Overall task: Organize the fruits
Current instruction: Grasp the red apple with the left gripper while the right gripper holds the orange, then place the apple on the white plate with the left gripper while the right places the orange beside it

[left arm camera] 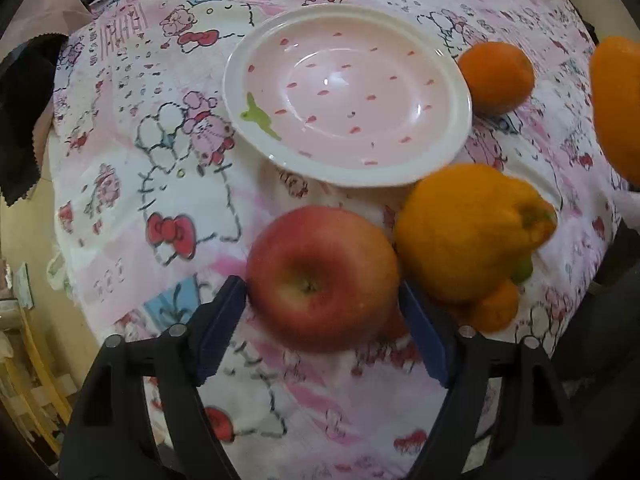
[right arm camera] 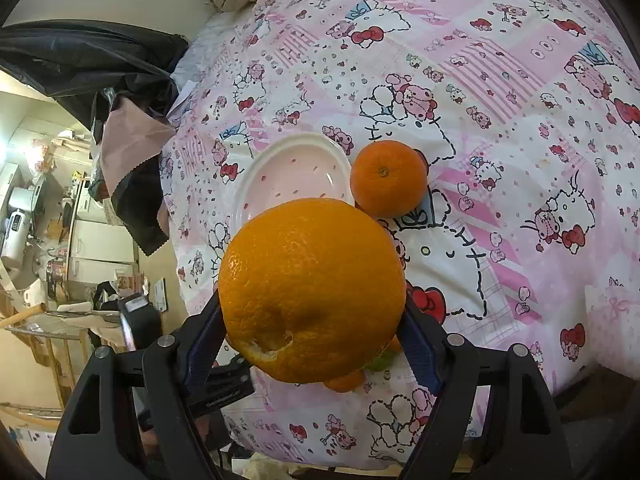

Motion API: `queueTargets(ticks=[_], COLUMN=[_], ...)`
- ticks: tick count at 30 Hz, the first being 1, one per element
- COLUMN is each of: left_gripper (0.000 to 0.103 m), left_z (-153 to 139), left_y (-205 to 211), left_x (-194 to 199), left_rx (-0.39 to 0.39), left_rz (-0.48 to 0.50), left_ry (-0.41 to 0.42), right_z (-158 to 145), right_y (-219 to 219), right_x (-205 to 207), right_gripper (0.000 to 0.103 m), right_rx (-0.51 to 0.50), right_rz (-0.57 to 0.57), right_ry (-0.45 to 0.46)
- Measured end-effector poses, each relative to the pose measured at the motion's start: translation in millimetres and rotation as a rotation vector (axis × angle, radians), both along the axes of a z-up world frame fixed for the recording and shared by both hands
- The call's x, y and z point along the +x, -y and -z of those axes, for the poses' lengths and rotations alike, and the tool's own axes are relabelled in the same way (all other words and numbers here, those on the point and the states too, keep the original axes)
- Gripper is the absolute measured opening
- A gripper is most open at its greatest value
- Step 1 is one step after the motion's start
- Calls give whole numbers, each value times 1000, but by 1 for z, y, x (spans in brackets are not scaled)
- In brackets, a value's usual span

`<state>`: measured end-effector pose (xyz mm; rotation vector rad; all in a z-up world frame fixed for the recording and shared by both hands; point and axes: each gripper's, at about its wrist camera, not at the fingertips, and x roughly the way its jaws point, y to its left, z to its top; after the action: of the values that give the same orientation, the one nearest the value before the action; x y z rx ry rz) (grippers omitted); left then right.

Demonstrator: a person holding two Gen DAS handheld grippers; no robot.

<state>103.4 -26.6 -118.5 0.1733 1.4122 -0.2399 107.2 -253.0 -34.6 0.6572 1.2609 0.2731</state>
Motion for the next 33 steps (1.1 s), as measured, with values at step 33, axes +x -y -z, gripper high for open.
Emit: queueTargets(ticks=[33], left_gripper=[80], left_z=[-36], left_y=[13], left_x=[108], left_rx=[-72], left_rz=[28], left_ry=[51], right_z=[46], right_y=[-72], right_x=[138], right_gripper=[81], right_rx=[-99], right_rz=[-195], right_ry=[-98])
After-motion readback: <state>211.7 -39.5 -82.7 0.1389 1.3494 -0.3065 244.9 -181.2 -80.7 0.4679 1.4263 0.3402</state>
